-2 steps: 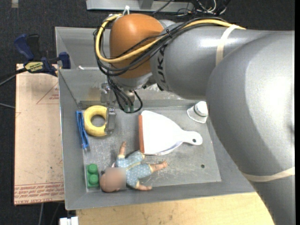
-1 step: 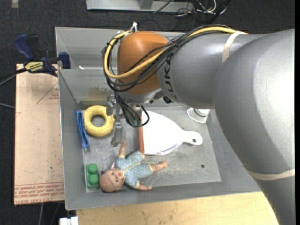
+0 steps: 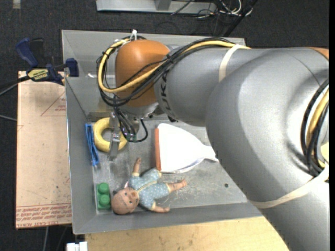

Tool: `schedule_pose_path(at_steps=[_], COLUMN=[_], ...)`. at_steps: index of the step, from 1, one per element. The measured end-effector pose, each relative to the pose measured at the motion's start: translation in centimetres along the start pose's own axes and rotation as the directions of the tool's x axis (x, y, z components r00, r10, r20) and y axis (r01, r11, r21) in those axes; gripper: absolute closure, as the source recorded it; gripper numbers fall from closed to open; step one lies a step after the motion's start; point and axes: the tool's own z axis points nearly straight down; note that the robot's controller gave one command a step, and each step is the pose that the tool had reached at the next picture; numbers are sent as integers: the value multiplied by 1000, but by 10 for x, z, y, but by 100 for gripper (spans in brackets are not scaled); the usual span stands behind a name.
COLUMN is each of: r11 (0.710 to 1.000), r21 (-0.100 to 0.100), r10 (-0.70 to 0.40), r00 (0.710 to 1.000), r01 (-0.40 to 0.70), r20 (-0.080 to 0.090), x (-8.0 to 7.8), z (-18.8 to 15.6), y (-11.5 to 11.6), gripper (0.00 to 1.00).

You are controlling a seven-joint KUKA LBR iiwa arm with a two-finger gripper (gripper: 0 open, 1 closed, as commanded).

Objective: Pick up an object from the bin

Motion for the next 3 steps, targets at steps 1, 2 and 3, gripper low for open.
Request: schedule_pose_path(at_steps=[1,2,3], r11=[991,991,991], r21=[2,2,2], r10=[-132,-132,-131], r00=[991,991,991], r01=[132,132,131], r20=[-5,-5,-5], x=[-8,-8,-8], z=[26,26,24], y=[14,14,14], gripper=[100,100,100])
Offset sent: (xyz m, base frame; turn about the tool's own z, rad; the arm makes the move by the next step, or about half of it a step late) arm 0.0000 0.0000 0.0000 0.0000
